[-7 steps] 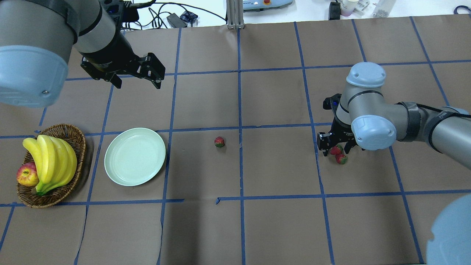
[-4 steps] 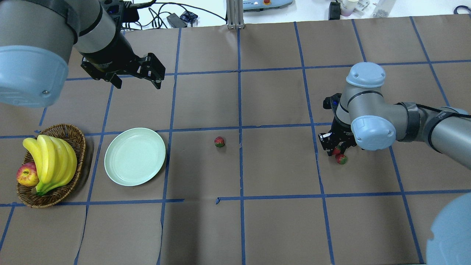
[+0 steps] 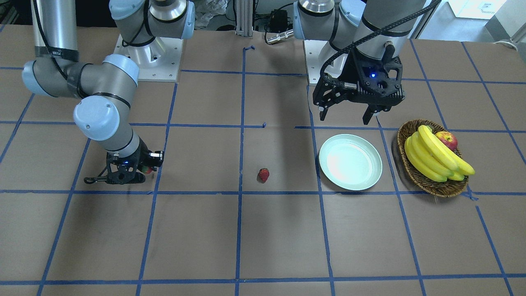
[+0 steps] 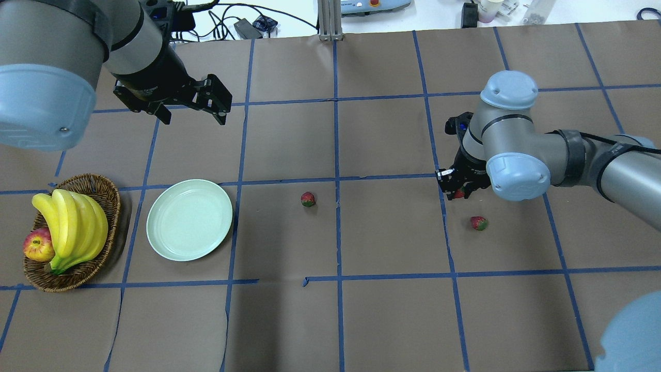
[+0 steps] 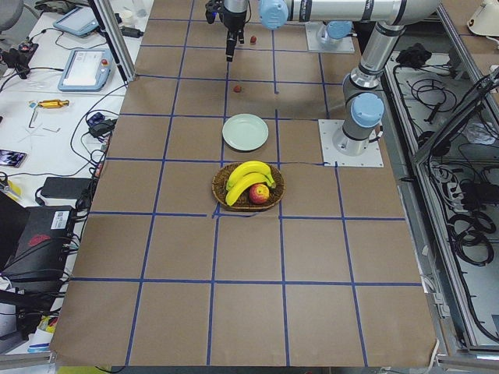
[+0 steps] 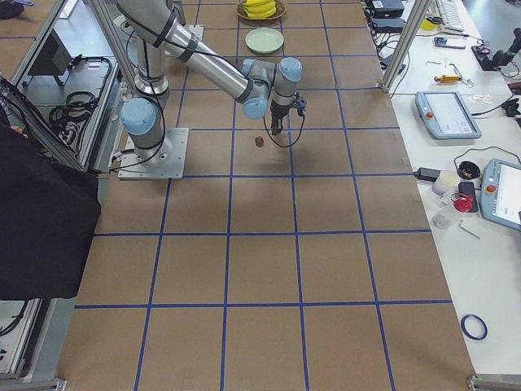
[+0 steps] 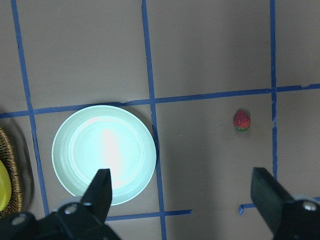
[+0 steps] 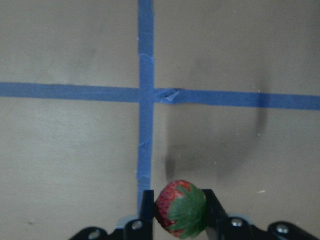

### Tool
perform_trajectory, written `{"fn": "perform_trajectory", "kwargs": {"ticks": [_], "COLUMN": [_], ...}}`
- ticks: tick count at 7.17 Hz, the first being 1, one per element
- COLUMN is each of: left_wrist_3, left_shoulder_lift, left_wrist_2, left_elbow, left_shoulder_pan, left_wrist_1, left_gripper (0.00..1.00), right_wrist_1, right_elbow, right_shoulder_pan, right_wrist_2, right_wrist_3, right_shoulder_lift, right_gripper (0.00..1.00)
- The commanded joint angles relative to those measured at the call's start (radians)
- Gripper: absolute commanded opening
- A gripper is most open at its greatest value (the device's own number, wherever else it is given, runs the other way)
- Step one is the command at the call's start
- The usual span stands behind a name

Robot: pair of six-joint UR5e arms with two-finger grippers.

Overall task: Collect all strawberries into plate
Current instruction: 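Carry it and set it down beside the first strawberry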

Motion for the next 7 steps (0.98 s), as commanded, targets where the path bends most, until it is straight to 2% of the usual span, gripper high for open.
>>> {"fn": "perform_trajectory", "kwargs": {"ticks": [1,3,4,7], "left_wrist_3": [0.000,0.000,0.000,0.000], "left_shoulder_lift": [0.000,0.000,0.002,0.002], "left_wrist_2": [0.000,0.000,0.000,0.000], "left_elbow": [0.001,0.002,0.002,0.002], "left_shoulder_pan": [0.000,0.000,0.000,0.000], "left_wrist_1": [0.001,0.001,0.001,0.001], "left_gripper": [1.00,1.00,1.00,1.00], "right_wrist_1": [-0.023,-0.036,-0.115,-0.139], "right_elbow": [-0.055,-0.091,-0.092,-0.099], "right_shoulder_pan": [0.212,0.360,0.433,0.526], "right_wrist_2": [0.019,0.037,0.039,0.042], "right_wrist_3": [0.294,0.549,0.633,0.713], "right_shoulder_lift": [0.006,0.032,0.072,0.121], "right_gripper": [0.00,0.00,0.00,0.00]}}
